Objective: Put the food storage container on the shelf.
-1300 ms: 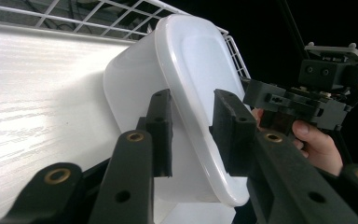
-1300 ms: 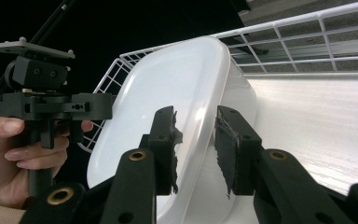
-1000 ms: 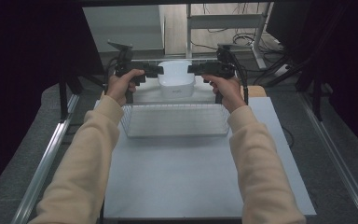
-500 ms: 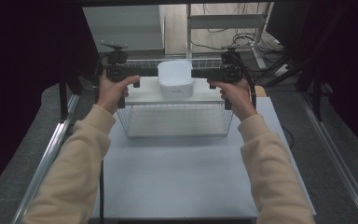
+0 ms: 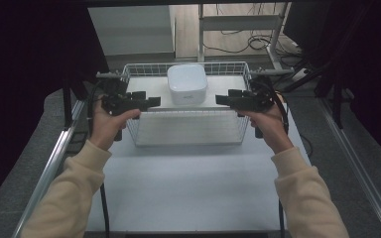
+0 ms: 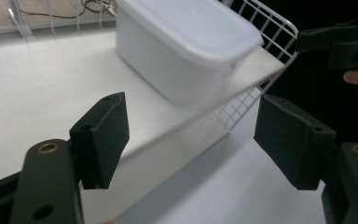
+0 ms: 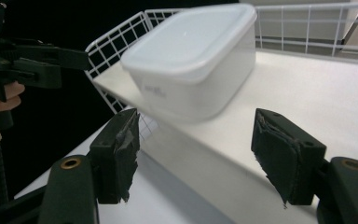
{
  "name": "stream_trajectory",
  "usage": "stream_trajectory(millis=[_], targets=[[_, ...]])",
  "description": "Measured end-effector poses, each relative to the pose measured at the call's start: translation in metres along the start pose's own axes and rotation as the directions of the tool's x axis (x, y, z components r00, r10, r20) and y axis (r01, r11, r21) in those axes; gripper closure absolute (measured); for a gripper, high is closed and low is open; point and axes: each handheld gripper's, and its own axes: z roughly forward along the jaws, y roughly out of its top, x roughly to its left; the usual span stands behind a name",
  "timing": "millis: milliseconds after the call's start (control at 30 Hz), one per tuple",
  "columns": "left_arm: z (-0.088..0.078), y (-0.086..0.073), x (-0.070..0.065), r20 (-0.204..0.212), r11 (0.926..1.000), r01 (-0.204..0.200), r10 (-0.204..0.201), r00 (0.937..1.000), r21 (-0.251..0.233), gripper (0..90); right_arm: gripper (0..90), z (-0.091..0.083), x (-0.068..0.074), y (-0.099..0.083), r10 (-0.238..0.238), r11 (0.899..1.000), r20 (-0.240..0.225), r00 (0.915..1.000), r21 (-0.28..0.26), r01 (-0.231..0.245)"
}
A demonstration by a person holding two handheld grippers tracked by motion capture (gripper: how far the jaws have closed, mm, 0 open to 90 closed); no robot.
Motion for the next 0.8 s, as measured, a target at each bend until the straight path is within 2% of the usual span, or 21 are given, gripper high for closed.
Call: stream_trajectory(millis=[200, 300, 500, 800], targets=[[-0.006, -0.040, -0.010, -0.028, 0.9988, -0.040, 0.041, 0.9988, 0.027, 26.0, 32.7, -0.016, 0.007, -0.032, -0.030, 0.999, -0.026, 0.9992, -0.015, 0.030], [-0.010, -0.058, -0.013, -0.039, 0.9978, -0.059, 0.060, 0.9974, 0.030, 26.0, 32.7, -0.020, 0.013, -0.052, -0.060, 0.998, -0.021, 0.9980, -0.014, 0.060], [-0.017, -0.099, -0.018, -0.046, 0.9981, -0.052, 0.054, 0.9975, 0.033, 26.0, 32.2, -0.027, 0.020, -0.097, -0.101, 0.995, -0.005, 0.9949, 0.014, 0.101], [-0.011, -0.150, -0.017, -0.063, 0.9930, -0.039, 0.046, 0.9970, 0.111, 25.9, 31.4, -0.033, 0.009, -0.162, -0.060, 0.997, 0.047, 0.9971, 0.059, 0.058]])
